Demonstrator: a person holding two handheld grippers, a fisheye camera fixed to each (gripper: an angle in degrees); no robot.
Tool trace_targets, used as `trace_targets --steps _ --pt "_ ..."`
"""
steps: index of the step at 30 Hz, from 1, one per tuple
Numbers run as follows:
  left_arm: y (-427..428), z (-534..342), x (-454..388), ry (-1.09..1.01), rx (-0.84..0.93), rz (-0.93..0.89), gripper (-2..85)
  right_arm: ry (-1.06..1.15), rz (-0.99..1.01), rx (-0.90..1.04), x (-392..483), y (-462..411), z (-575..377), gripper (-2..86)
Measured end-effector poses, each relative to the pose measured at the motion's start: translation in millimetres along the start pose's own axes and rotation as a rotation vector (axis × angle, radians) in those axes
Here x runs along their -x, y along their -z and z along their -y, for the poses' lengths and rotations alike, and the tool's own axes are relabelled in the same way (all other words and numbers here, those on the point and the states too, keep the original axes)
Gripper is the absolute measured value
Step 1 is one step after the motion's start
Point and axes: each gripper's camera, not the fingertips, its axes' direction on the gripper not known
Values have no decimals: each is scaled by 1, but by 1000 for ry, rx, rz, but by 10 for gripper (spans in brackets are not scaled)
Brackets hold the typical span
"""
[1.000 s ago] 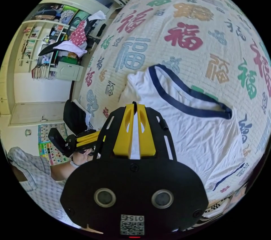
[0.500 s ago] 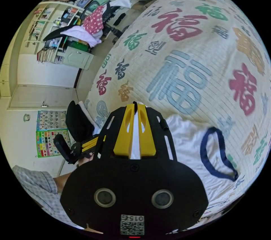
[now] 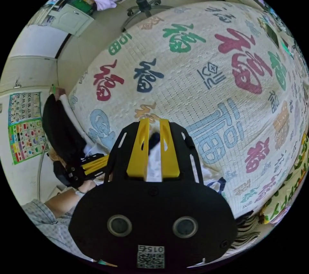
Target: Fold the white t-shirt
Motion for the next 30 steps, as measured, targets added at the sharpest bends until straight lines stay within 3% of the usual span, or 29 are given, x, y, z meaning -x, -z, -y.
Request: trace_targets --steps 4,8,13,16,20,24,30 --pt "8 -16 -24 -131 89 -22 47 100 202 -152 5 30 -82 67" --pt "6 -53 -51 -278 251 3 67 3 173 -239 -23 31 -221 68" --pt "-19 -86 -74 -333 407 75 72 -591 63 -133 -58 -21 -468 74" --pt "-46 -97 -77 -301 478 106 71 -816 15 -42 -43 -51 -561 79" --pt "-64 -97 -76 -226 467 127 53 -938 5 -2 -30 -81 -616 89" --pt "-75 -96 -78 -244 486 137 21 -1001 141 46 -28 -115 -649 84" --pt "-87 -90 -79 -255 498 141 0 -923 203 61 -24 -96 -687 7"
